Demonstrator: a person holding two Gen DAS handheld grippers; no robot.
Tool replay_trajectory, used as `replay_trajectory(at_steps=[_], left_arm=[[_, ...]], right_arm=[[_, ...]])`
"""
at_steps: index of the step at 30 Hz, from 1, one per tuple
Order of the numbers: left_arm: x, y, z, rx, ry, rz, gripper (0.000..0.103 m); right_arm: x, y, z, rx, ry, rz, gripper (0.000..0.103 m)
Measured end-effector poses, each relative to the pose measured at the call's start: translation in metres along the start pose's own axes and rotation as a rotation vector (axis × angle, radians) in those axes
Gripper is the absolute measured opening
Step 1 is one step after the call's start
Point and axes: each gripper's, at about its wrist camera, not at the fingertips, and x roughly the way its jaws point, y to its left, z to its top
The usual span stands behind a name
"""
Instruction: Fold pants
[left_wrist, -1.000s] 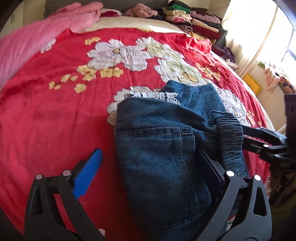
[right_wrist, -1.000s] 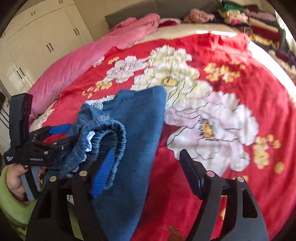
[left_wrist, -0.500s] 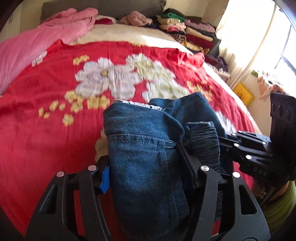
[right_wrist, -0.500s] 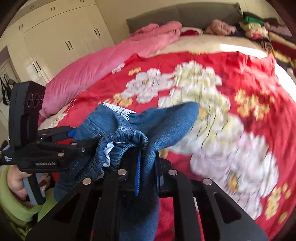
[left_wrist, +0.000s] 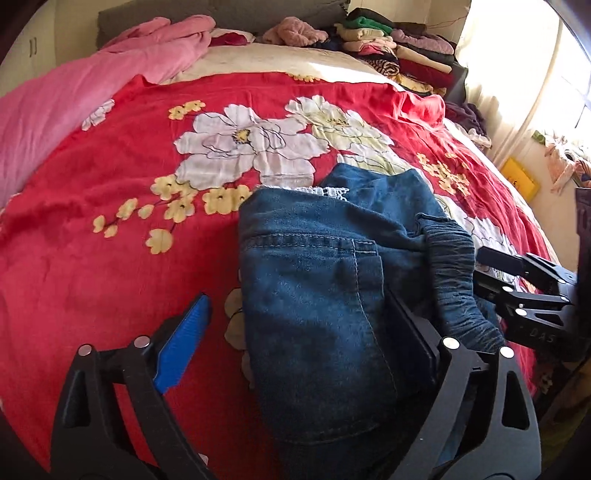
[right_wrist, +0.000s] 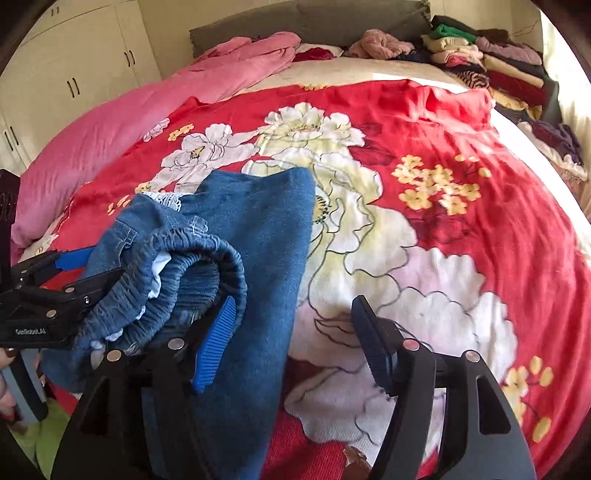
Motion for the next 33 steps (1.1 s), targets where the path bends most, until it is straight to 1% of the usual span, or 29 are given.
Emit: replay_trajectory(at_steps=[1,3,5,6,10,12,15,19,22,25,29,33], left_arm=[[-0.004,0.000,0.000,0.002,-0.010,0.009,0.093],[-0.017,0.000,-0.002,-0.002,-0.038,0.011,0.093],[-0.029,0.000,-0.005,-0.013,-0.064,0.009,0.093],[-0.037,-0.001,-0.007,-0.018,-0.076,0.013,0.093],[-0.067,-0.004,-0.017,-0.019,-0.114,0.018,0.093],[-0.081,-0.006,-0.024,-0.023,-0.127,0.017,0.093],[-0.100,-0.009,-0.037,-0.023,-0.158,0.019,0.093],[-0.117,-0.015,-0.059,-0.032,-0.158,0.014,0.093],[-0.121,-0.022,-0.076,-0.040,-0.147,0.005,0.093],[-0.119,-0.027,-0.090,-0.036,-0.119,0.001,0.093],[-0.115,-0.024,-0.098,-0.057,-0.110,0.001,0.093],[-0.114,-0.021,-0.098,-0.080,-0.101,0.005,0.093]], right_arm=[[-0.009,0.001,-0.001,-0.006,-0.020,-0.003,0.071],[-0.030,0.004,-0.005,-0.020,-0.068,-0.004,0.079],[-0.052,0.009,-0.009,-0.038,-0.124,-0.009,0.084],[-0.065,0.012,-0.012,-0.043,-0.155,-0.013,0.092],[-0.105,0.016,-0.024,-0.047,-0.252,0.012,0.097],[-0.121,0.017,-0.030,-0.044,-0.283,0.017,0.098],[-0.135,0.019,-0.035,-0.042,-0.307,0.015,0.098],[-0.144,0.019,-0.051,-0.025,-0.295,0.007,0.098],[-0.141,0.022,-0.066,-0.005,-0.248,0.017,0.098],[-0.136,0.026,-0.077,0.000,-0.208,0.007,0.098],[-0.132,0.027,-0.083,-0.002,-0.178,-0.005,0.098],[-0.134,0.026,-0.083,0.001,-0.182,-0.013,0.098]])
